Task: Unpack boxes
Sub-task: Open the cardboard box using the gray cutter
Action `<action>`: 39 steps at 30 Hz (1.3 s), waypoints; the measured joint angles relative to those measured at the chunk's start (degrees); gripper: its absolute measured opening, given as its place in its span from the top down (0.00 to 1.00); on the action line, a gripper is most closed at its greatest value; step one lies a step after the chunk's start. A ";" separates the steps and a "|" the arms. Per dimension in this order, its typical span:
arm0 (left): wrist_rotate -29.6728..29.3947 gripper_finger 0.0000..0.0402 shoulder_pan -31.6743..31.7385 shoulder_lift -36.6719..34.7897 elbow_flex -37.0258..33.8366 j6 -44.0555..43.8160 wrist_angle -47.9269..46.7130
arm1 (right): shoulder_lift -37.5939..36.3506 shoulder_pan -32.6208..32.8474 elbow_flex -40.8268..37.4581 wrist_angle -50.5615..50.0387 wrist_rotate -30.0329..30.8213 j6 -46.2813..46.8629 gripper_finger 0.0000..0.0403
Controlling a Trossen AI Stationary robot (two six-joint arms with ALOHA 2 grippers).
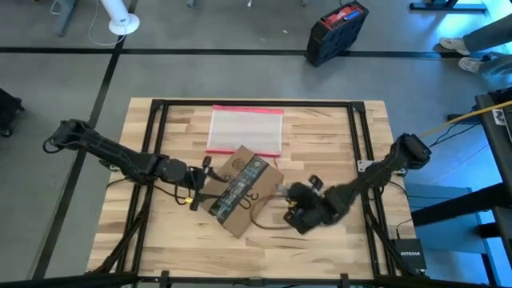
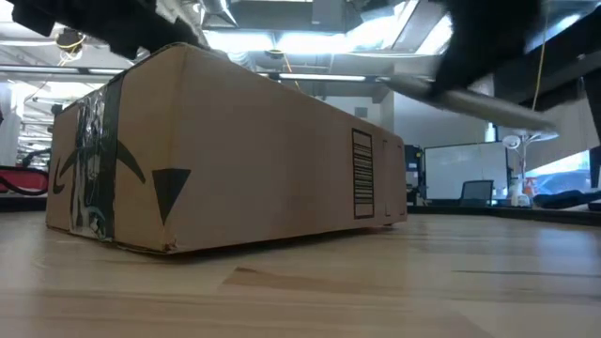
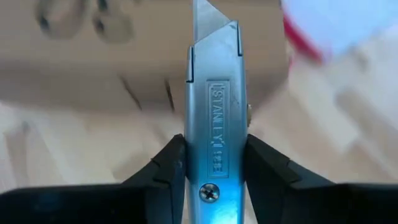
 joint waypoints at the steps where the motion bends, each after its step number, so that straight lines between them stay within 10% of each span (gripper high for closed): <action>1: 0.01 0.41 -0.16 0.02 0.00 -0.60 -0.93 | 0.00 -1.43 1.19 0.97 0.02 -3.06 0.69; 22: -2.84 0.41 -5.26 0.02 0.00 -4.02 -3.99 | 9.68 -24.64 7.19 24.24 -28.99 -30.72 0.67; 39: -11.93 0.41 -3.93 0.09 0.00 -1.00 -1.66 | 10.67 -24.01 10.22 20.76 -27.89 -34.48 0.44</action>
